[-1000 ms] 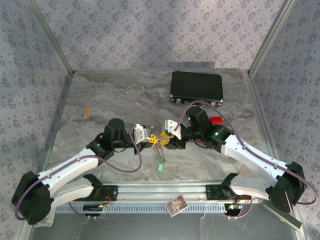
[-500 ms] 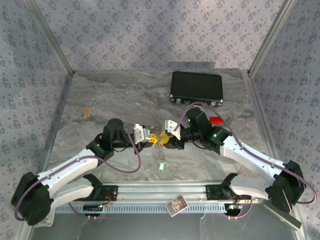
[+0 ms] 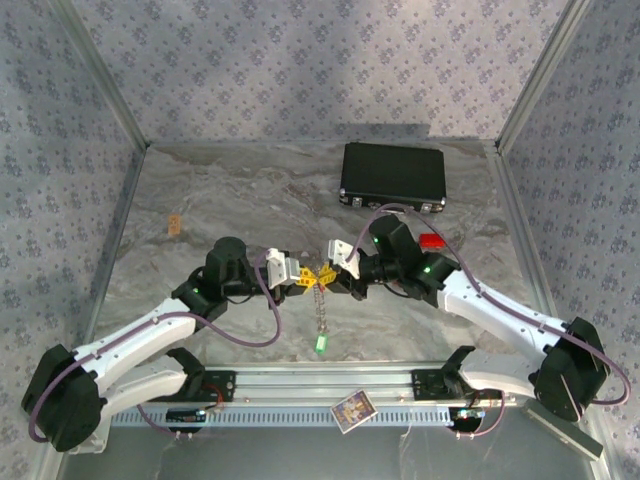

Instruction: Put the keys on the keyring

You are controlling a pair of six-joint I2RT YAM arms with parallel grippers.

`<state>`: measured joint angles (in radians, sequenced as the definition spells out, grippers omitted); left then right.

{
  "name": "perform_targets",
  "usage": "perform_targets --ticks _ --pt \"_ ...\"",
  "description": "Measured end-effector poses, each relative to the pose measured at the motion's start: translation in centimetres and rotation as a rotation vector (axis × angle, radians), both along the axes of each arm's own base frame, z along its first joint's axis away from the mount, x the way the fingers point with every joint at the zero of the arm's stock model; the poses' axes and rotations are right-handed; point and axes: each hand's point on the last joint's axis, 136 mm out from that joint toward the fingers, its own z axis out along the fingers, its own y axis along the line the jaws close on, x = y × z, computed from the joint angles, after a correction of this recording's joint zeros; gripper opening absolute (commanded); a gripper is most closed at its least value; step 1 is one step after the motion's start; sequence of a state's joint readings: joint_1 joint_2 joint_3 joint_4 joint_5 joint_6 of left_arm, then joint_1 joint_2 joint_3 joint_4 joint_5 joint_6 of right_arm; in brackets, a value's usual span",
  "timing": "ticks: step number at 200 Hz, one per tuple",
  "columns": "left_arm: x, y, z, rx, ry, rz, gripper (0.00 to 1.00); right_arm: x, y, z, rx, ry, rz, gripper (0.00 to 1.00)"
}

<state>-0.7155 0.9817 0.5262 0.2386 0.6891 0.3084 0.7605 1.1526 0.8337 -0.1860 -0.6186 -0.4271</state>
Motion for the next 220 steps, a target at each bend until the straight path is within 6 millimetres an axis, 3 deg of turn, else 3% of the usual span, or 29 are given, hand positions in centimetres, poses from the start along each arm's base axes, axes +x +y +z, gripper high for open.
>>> perform_targets --ticks 19,28,34,77,121,148,165,180,201,220 --pt "0.1 0.0 0.0 0.001 -0.001 0.003 0.0 -0.1 0.0 -0.1 -0.004 0.0 0.006 0.0" --pt "0.1 0.0 0.0 0.002 -0.002 0.008 0.14 -0.1 -0.1 -0.1 -0.007 -0.001 0.007 0.0" --pt "0.3 0.0 -0.1 0.005 -0.003 0.015 0.17 -0.1 -0.1 -0.1 -0.009 0.0 0.007 0.0" --pt "0.7 0.3 -0.6 0.055 -0.008 0.051 0.19 -0.3 0.0 0.0 -0.078 -0.027 0.025 0.0" --pt "1.0 0.5 0.0 0.101 -0.019 0.062 0.17 0.0 0.6 0.3 -0.149 -0.072 0.047 0.0" --pt "1.0 0.5 -0.4 0.13 -0.009 0.054 0.11 0.0 0.6 0.2 -0.175 -0.082 0.053 0.0" --pt "0.8 0.4 -0.6 0.142 -0.001 0.043 0.0 0.0 0.5 0.0 -0.186 -0.083 0.052 0.0" --pt "0.7 0.5 -0.7 0.147 -0.003 0.034 0.0 0.0 0.5 -0.1 -0.19 -0.08 0.051 0.0" --pt "0.6 0.4 -0.5 0.139 -0.007 0.027 0.0 0.1 0.5 0.1 -0.18 -0.074 0.05 0.24" --pt "0.7 0.3 -0.5 0.122 -0.008 0.033 0.0 0.2 0.2 0.7 -0.14 -0.064 0.032 0.31"
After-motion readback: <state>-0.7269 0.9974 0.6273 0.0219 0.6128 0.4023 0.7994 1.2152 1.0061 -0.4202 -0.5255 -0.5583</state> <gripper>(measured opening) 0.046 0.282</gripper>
